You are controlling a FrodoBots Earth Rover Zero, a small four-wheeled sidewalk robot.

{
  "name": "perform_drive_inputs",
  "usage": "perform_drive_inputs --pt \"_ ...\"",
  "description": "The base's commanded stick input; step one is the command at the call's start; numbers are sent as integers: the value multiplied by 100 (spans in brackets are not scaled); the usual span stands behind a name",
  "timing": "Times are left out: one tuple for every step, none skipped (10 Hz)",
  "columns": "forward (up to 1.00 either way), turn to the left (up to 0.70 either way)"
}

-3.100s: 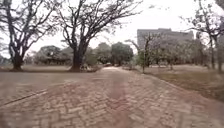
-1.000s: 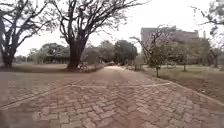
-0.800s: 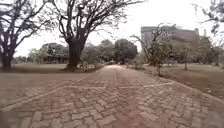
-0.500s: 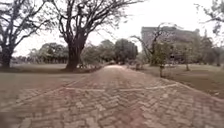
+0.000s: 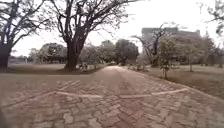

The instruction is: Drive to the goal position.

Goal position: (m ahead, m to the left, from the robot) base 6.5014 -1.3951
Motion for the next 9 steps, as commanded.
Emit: perform_drive_inputs --pt "70 0" --pt "70 0" --pt "70 0" --pt "70 0" --pt "70 0" --pt "70 0" --pt "70 0" --pt "70 0" --pt "70 0"
